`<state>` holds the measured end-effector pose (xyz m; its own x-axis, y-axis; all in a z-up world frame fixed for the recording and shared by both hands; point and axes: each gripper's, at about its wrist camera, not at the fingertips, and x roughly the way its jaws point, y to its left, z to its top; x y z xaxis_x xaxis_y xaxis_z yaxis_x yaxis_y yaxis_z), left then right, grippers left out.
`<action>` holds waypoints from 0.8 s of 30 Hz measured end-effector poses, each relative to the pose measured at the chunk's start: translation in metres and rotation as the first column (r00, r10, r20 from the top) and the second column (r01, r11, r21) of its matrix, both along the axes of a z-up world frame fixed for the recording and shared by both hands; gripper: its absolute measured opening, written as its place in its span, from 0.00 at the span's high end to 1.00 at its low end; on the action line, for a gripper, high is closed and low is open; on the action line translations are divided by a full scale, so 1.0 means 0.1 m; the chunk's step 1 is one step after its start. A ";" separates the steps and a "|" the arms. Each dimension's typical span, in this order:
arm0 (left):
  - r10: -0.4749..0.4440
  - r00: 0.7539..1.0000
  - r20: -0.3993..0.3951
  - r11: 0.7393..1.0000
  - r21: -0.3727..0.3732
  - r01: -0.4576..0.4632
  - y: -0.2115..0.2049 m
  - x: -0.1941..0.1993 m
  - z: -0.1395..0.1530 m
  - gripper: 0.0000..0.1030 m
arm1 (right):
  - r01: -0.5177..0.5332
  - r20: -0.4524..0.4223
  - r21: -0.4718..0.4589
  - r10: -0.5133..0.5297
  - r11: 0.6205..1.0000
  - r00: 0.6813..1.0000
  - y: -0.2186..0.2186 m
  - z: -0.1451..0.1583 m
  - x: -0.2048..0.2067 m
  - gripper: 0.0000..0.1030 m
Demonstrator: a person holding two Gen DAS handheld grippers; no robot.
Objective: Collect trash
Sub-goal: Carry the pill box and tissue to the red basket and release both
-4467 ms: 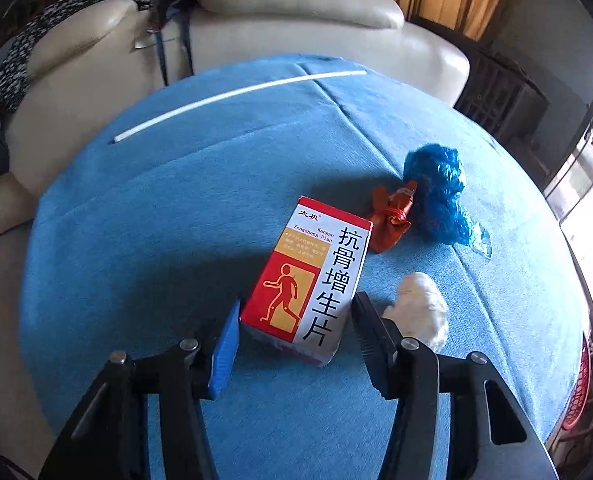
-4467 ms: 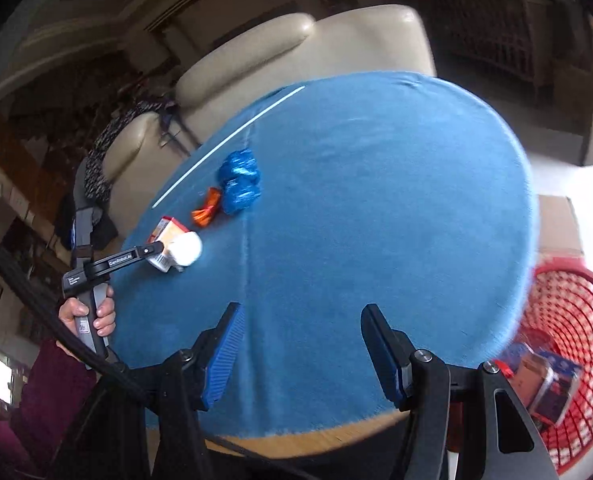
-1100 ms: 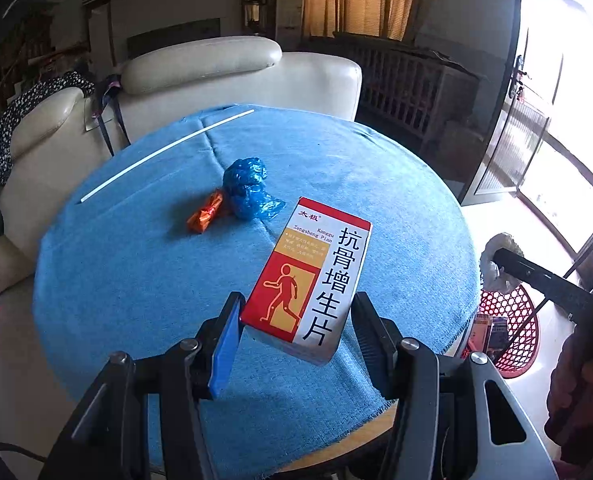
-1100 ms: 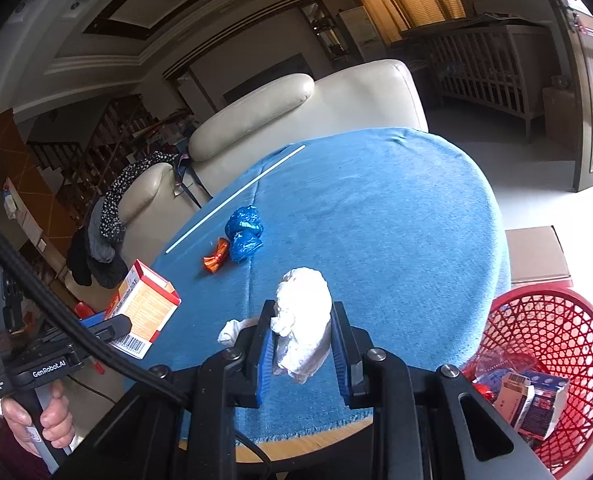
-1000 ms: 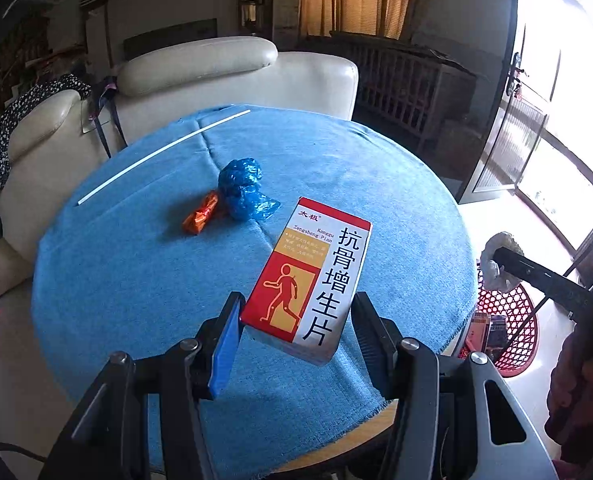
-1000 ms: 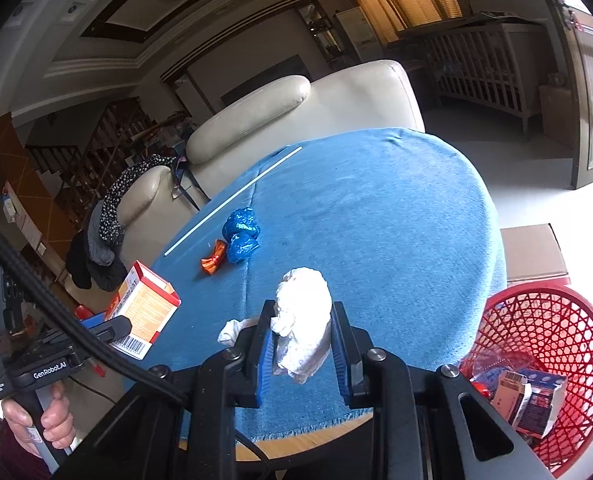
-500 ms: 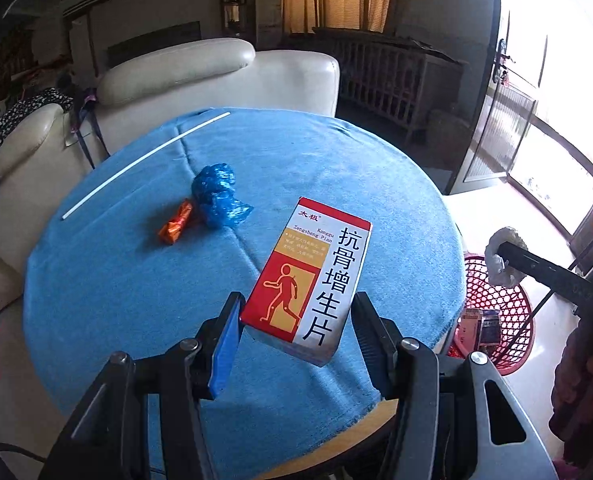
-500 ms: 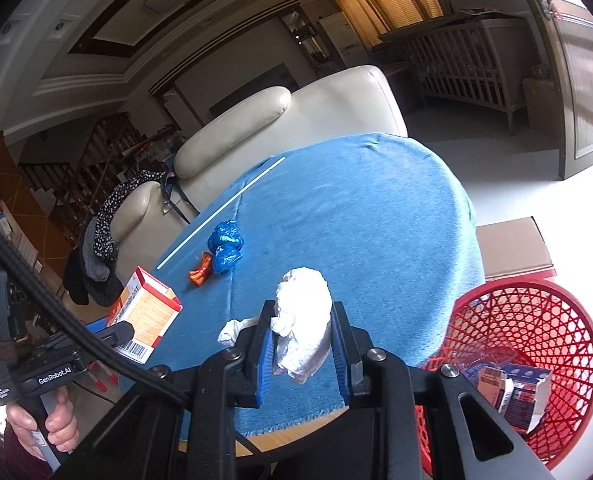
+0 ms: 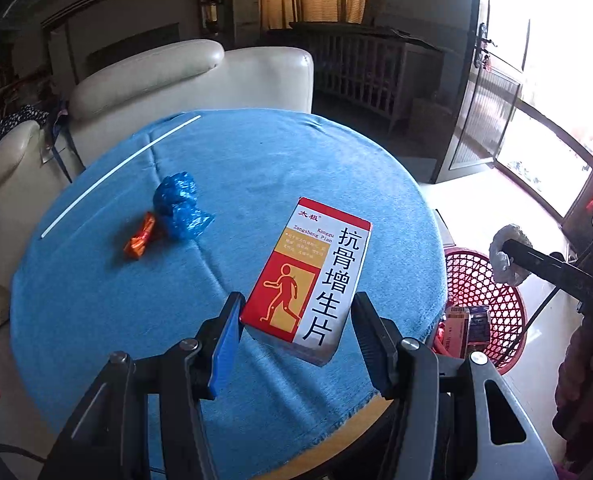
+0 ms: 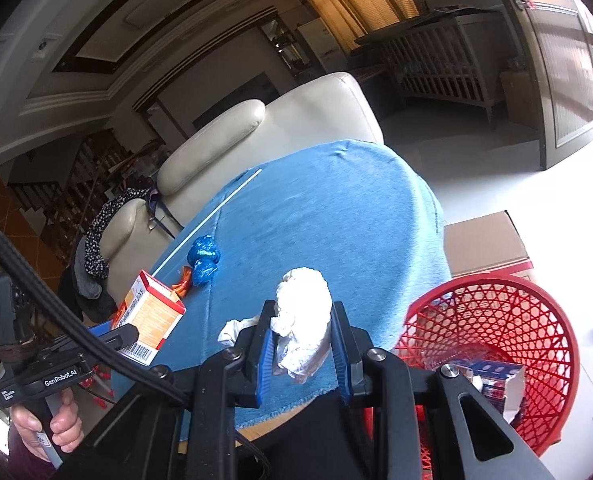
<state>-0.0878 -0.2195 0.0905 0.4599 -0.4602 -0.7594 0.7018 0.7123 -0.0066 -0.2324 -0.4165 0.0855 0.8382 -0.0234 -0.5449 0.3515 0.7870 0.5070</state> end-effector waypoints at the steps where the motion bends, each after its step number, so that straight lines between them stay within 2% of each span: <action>1: -0.005 1.000 0.000 1.000 0.001 0.005 -0.03 -0.01 0.00 0.45 | 0.005 0.001 0.003 -0.005 1.000 1.000 -0.02 0.00 -0.03 0.73; 24: -0.142 0.990 0.013 0.989 0.031 0.141 -0.60 -0.33 0.04 0.45 | 0.106 0.014 0.073 -0.108 0.992 0.994 -0.40 -0.09 -0.46 0.73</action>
